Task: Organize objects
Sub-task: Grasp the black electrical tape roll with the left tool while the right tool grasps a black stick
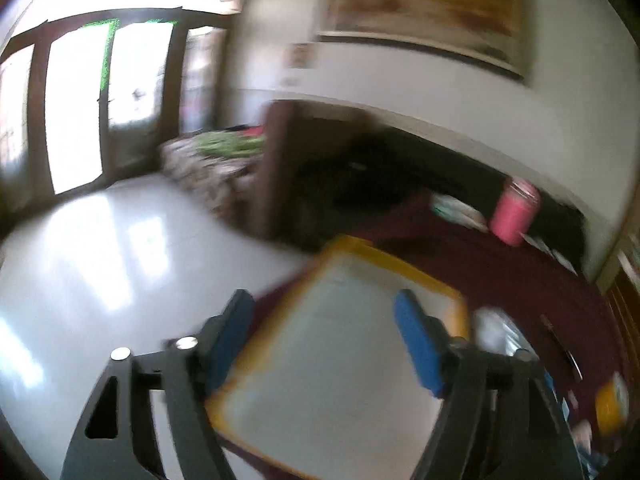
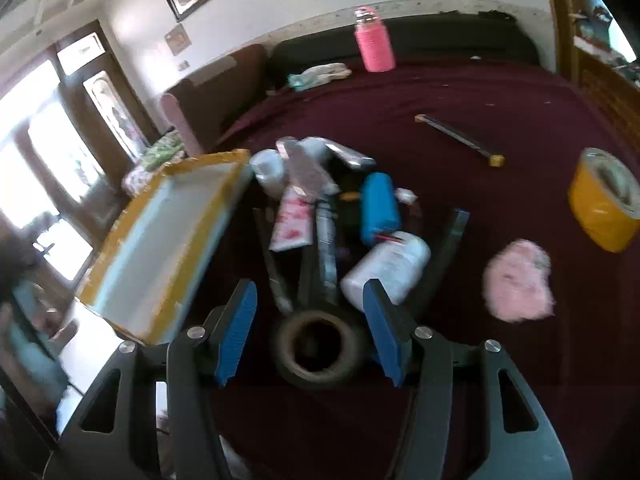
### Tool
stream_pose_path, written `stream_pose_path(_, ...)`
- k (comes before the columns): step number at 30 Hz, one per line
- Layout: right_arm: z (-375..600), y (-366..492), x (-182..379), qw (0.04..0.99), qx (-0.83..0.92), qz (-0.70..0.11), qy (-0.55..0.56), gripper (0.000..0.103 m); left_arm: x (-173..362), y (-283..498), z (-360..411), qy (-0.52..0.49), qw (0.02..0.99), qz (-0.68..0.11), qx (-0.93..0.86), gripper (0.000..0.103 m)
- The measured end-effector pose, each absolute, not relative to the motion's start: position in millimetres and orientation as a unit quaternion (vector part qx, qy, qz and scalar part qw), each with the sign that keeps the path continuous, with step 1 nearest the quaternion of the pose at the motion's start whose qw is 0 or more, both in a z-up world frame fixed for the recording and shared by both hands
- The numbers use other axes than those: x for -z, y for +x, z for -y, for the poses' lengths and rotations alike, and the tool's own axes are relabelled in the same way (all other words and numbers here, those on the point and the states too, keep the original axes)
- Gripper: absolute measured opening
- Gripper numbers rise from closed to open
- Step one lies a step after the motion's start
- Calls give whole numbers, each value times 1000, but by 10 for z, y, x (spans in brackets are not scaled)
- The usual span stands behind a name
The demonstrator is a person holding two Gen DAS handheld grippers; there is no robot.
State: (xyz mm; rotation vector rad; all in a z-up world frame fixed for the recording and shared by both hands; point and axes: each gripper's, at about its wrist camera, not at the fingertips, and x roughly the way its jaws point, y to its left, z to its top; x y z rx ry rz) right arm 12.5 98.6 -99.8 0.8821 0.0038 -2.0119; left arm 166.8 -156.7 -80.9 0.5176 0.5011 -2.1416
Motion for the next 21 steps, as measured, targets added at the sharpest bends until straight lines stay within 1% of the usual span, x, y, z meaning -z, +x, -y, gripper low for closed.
stream_pose_path(4,-1209,53,1060,431,829,-12,356,55,1017,1124,1121,314,243,-219,891,71)
stream_pose_path(5,-1160,-60,1175,434,826,-7,359,55,1066,983,1032,335,215,-215,892,71)
stream_pose_path(6,-1341,-55,1181,438,823,-3,362,55,1105,833,938,356,192,-210,890,71)
stream_pose_path(8,-1356,-32,1271,441,818,0,368,55,1223,652,736,387,143,-195,890,71)
stream_pose_path(9,-1419,-112,1279,443,815,2,373,55,1169,544,661,404,128,-179,888,71)
stream_pose_path(10,-1463,-241,1205,445,811,0,379,55,1247,466,562,421,118,-164,884,71)
stream_pose_path(11,-1483,-249,1265,447,807,3,386,55,1320,362,447,435,112,-154,880,71)
stream_pose_path(13,-1669,-512,1115,449,795,4,409,55,1449,294,373,463,96,-149,868,71)
stream_pose_path(15,-1677,-585,1119,448,788,3,423,55,1543,221,379,478,85,-155,860,71)
stream_pose_path(18,-1613,-693,1150,428,794,-24,430,53,1617,155,329,481,85,-157,858,69)
stream_pose_path(19,-1587,-713,1159,421,797,-30,433,49,1622,146,324,481,89,-152,859,68)
stream_pose_path(20,-1563,-756,1172,416,796,-35,438,42,1627,133,334,483,89,-148,858,63)
stream_pose_path(21,-1557,-778,1175,411,795,-37,445,40,1655,154,340,487,85,-146,857,56)
